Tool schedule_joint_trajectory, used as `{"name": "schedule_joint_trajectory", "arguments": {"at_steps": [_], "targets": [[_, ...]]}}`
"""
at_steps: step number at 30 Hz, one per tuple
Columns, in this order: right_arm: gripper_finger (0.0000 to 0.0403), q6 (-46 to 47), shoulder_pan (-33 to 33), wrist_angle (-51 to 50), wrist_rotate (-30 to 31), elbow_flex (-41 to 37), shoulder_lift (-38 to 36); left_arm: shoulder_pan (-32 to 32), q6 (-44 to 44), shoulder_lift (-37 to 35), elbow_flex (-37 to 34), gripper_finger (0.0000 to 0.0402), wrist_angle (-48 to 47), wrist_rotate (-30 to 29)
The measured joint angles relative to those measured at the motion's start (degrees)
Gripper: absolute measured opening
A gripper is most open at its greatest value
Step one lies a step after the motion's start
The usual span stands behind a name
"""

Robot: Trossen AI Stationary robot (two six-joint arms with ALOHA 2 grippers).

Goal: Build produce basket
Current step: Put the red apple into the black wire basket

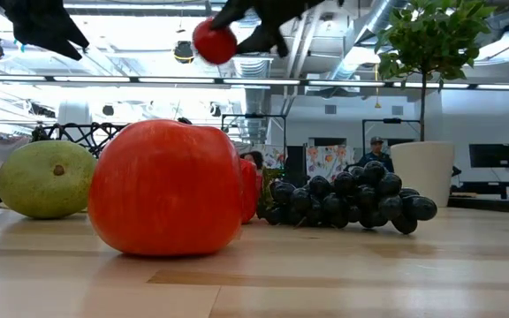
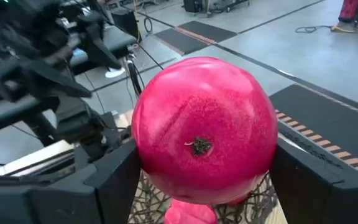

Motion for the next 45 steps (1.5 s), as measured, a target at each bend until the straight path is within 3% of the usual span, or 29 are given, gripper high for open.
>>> {"name": "schedule_joint_trajectory", "arguments": {"at_steps": [4,8,22,27,45], "targets": [[0.0317,0.03,-0.12,2.4,0.0,3.19,6.5,0.0,0.0,-0.02,0.0,0.033,0.86,-0.2],[0.0317,-0.66,-0.12,2.43,0.02,11.46,14.49,-0.01,-0.01,-0.02,0.0,0.033,1.85,0.09],[0.0317,-1.92,-2.59,-12.19,0.44,49.99,43.08,-0.01,-2.99,-0.02,0.0,0.033,1.95,0.22],[0.0317,0.0,-2.52,-8.39,0.52,48.05,44.85,-0.02,-3.02,-0.04,0.0,0.033,1.31,0.25],[0.0334,1.6,-2.55,-10.89,0.59,47.9,46.28,-0.07,-2.1,-0.04,0.02,0.033,1.26,0.17]]}}
